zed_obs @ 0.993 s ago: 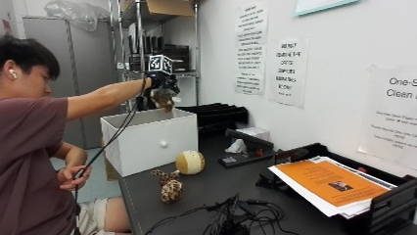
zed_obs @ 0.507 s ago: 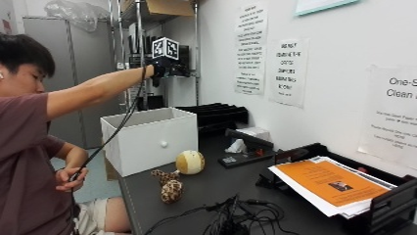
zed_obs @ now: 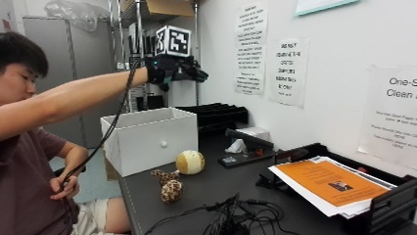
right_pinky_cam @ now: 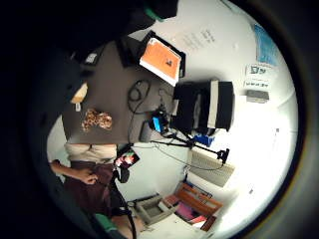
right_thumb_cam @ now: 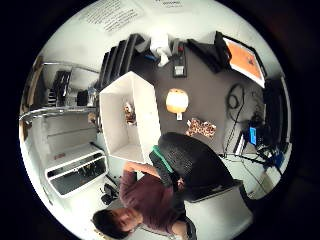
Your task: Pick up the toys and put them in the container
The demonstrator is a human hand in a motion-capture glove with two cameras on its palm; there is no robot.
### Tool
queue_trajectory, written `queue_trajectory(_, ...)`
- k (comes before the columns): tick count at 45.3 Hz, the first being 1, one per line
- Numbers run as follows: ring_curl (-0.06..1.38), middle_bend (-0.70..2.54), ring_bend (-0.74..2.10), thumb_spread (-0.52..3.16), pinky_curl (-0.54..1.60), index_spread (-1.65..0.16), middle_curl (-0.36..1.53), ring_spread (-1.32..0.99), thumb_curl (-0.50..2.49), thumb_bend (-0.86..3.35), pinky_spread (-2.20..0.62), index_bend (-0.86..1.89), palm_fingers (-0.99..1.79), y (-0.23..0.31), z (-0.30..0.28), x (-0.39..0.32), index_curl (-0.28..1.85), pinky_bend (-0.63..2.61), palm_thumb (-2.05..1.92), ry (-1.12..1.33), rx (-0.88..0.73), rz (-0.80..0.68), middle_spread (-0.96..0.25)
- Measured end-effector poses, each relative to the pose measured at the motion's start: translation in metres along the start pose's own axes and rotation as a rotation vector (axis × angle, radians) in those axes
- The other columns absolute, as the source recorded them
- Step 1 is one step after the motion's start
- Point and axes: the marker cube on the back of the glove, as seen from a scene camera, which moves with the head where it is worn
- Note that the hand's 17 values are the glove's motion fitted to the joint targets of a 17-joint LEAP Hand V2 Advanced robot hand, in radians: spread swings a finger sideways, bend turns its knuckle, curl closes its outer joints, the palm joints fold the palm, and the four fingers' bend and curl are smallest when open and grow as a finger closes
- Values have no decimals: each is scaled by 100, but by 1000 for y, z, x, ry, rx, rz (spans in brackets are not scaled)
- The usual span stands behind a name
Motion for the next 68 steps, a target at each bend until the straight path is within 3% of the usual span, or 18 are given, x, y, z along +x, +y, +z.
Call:
queue_trajectory(5,30,12,27,117,37,-22,25,2,35,-4,7,4,-30,17,78,20,13,82,-4,-15,-23,-62,-2)
queue_trajectory(14,31,13,26,117,37,-20,25,2,33,-4,7,4,-25,16,280,3,11,84,-4,-51,-177,-141,0)
queue_trajectory(21,32,14,31,117,37,-19,24,1,32,-3,7,5,-23,11,368,-17,11,86,-3,-39,-190,-171,0)
queue_trajectory(23,34,16,36,116,37,-19,25,-1,32,-3,5,10,-10,8,377,-19,12,84,-2,-31,-116,-170,-1)
queue_trajectory(26,37,29,53,114,34,-20,29,-10,32,-2,-3,14,32,4,381,-20,13,83,0,-58,-64,-153,-5)
queue_trajectory(31,39,50,66,121,31,-23,36,-23,33,3,-18,31,79,-6,378,-19,18,75,9,-121,-97,-144,-16)
queue_trajectory(35,43,66,72,129,31,-26,43,-32,34,9,-25,49,103,-13,372,-23,23,68,19,-187,-181,-153,-22)
queue_trajectory(37,46,71,76,133,32,-26,46,-35,35,11,-28,55,108,-16,367,-25,26,67,23,-201,-219,-153,-24)
queue_trajectory(38,46,70,74,132,32,-26,46,-35,34,8,-29,51,93,-17,363,-25,26,67,19,-196,-236,-154,-25)
queue_trajectory(39,51,75,83,134,36,-27,50,-37,38,16,-30,61,113,-19,357,-26,32,71,33,-186,-249,-154,-26)
queue_trajectory(44,54,85,85,116,38,-29,56,-43,51,27,-33,78,110,-30,310,-29,39,73,60,-182,-240,-144,-29)
queue_trajectory(54,63,109,98,84,41,-27,71,-49,65,24,-36,115,113,-46,163,-47,59,72,65,-184,-75,-147,-30)
queue_trajectory(61,69,117,105,66,45,-25,78,-51,72,24,-37,125,106,-52,70,-73,68,77,66,-170,52,-162,-29)
queue_trajectory(68,73,121,109,52,48,-22,82,-51,79,23,-37,128,102,-63,20,-114,76,83,66,-120,116,-185,-28)
